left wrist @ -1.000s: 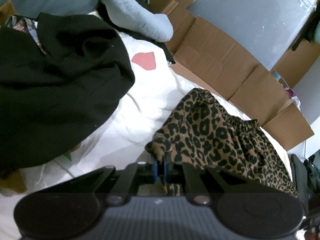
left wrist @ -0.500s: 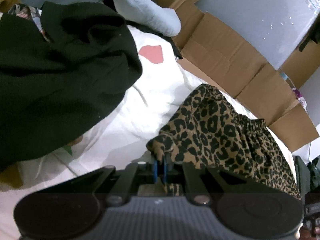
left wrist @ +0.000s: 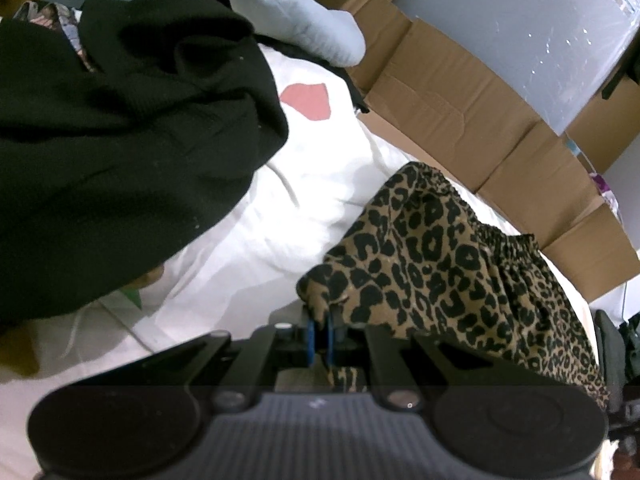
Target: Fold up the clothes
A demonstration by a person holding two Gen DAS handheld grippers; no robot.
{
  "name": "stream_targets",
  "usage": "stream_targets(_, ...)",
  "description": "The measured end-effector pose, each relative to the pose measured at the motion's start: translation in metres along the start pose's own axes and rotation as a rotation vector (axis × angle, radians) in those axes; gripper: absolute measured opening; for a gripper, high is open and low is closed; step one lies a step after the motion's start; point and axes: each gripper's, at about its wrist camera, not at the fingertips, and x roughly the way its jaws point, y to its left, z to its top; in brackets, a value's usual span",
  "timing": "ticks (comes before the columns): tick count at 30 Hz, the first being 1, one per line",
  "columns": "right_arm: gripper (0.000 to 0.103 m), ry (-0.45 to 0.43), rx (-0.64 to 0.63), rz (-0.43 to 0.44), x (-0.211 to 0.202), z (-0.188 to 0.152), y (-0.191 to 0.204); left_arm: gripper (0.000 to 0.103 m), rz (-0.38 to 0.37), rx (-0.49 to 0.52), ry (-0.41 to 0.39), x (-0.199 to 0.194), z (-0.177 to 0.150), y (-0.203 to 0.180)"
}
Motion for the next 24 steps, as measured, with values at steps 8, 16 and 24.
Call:
stream_targets(8,0.049,0.108,-0.043,-0.03,0.008,-0.037,0.005,0.006,0.001,-0.004,0.0,0.001,-0.001,0.001)
stream_targets(16,0.053,0.07,-0.007,-0.065,0.013,-0.051,-0.005,0.006,0.001,-0.01,0.001,0.001,-0.002,0.002)
stream_targets(24,0.053,-0.012,0.068,-0.125,0.012,-0.041,-0.017,0.006,0.002,-0.009,0.005,0.003,-0.003,0.001)
